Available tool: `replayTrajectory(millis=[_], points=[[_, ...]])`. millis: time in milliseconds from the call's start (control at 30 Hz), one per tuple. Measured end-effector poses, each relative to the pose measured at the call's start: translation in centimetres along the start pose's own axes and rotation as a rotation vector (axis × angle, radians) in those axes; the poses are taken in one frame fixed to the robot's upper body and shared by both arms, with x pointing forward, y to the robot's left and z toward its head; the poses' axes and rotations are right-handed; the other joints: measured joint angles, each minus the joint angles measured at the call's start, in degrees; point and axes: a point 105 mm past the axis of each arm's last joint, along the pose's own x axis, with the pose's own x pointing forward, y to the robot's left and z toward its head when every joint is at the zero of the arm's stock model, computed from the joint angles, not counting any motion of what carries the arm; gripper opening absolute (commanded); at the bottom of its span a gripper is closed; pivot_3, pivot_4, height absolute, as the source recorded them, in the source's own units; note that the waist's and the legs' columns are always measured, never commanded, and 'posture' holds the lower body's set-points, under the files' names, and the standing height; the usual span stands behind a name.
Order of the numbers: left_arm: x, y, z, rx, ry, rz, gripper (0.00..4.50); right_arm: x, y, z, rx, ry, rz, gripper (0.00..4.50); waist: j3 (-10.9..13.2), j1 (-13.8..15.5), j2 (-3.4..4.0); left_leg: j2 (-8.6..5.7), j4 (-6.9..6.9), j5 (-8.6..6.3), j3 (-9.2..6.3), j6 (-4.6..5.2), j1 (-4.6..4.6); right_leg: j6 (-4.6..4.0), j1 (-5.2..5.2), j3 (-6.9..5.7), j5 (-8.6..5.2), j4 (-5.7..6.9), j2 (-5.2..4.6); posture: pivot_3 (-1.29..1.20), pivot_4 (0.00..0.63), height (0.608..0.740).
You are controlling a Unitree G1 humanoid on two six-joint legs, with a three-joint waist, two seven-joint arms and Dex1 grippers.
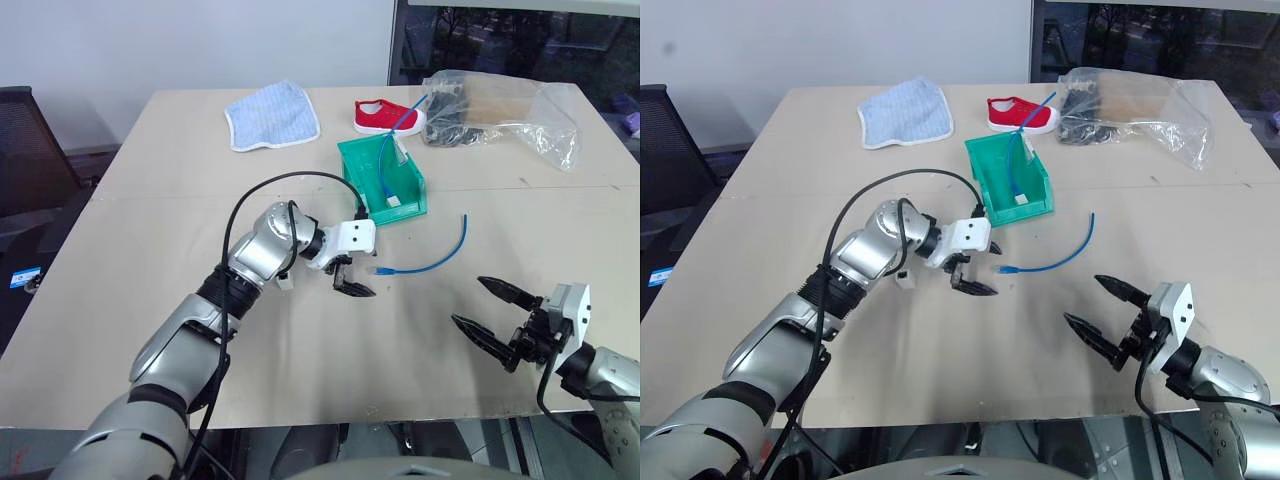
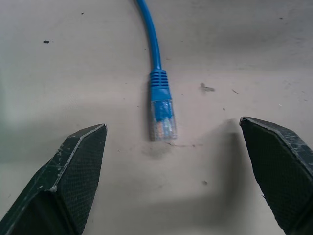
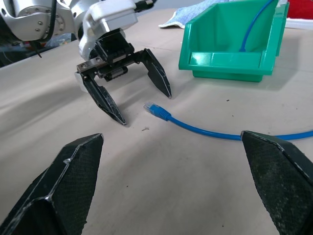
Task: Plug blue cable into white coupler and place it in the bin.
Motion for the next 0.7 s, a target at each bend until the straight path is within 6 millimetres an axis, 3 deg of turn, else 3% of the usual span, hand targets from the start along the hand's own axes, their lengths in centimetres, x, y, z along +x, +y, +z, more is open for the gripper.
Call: replayTrajectory(millis=[233, 500, 567, 700], points=[[0.6, 0.0, 0.3, -0.002, -0.016, -0.003, 4.5, -0.2, 0.2, -0.1, -0.023, 0.002, -0.006, 4.44, 0.0, 0.1, 0.0, 0.0, 0.03, -0.11, -0.02, 0.19, 0.02, 0.0, 0.01, -0.02, 0.0, 0.04, 0.01, 0.0, 0.15, 0.74], [0.6, 0.0, 0.3, -0.007, -0.018, -0.011, 0.62, -0.3, 0.1, -0.1, -0.037, 0.004, -0.02, 4.5, 0.0, 0.1, 0.0, 0.0, 0.01, 0.0, -0.02, 0.01, 0.02, 0.0, 0.01, -0.02, 0.0, 0.03, 0.0, 0.0, 0.15, 0.74], [0.6, 0.0, 0.4, -0.009, -0.022, -0.015, 0.01, -0.2, 0.1, -0.3, -0.012, 0.01, -0.028, 4.5, 0.0, 0.1, 0.0, 0.0, 0.02, -0.01, -0.02, 0.01, 0.02, 0.0, 0.01, -0.02, 0.0, 0.03, 0.0, 0.0, 0.15, 0.74], [0.4, -0.3, 1.8, -0.071, -0.119, -0.042, 0.01, 0.2, 1.6, -0.9, 0.212, 0.032, -0.02, 4.5, 0.0, 0.1, 0.0, 0.01, 0.02, -0.03, -0.09, 0.06, -0.02, -0.01, 0.0, -0.04, 0.0, 0.03, -0.07, 0.0, 0.15, 0.74]])
